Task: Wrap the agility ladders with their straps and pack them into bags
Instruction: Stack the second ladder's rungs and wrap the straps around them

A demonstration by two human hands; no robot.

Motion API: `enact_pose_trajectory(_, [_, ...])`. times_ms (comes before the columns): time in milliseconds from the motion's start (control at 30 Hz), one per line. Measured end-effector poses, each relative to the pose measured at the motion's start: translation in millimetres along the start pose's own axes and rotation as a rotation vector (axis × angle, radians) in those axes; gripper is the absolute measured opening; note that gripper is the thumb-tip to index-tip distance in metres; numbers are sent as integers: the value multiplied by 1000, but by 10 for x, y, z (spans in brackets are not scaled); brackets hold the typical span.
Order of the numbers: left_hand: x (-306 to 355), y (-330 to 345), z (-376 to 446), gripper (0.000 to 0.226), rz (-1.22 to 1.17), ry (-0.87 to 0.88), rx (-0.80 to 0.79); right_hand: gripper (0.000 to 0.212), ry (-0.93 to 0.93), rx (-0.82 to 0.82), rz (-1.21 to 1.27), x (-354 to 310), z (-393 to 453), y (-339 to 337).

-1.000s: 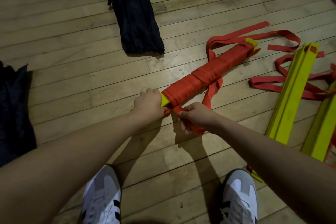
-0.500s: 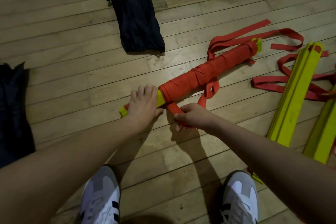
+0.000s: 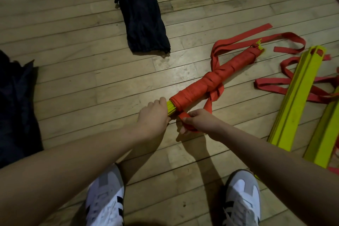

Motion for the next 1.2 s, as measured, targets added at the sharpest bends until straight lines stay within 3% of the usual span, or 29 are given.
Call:
enact_pose_trajectory(233, [-148,-192,95,35,-117,55,129,17,-50,6,-75,-54,43,-74])
enact_pose_trajectory(500, [-313,-349,78,34,-264,11,203,21,-5,-12,-465,-37,-24,-246])
enact_pose_trajectory(667, [-366,-484,98,33,-300,-72,277,25,146,-144,-244,76,-122,-191])
enact_pose_trajectory(867, [-371,-565,143,35,-54,-107,319,16,78,-221,101,-27,-108,-31])
enact_pose_trajectory(1033, [-247,-369,171,38,226,-15,267,9,28,-187,159,-127,-46,10])
enact_pose_trajectory(1200, [-113,-85,100,58,302,127,176,10,39,-141,98,-24,-46,27])
Point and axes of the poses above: each hand's wrist, its own z-axis towards the middle knuckle, its own y-axis out of the palm, x = y × z, the point moved 8 cm from there along z, towards the middle knuckle, and after that the axes turned 3 degrees about -x, right-handed, at the moved point
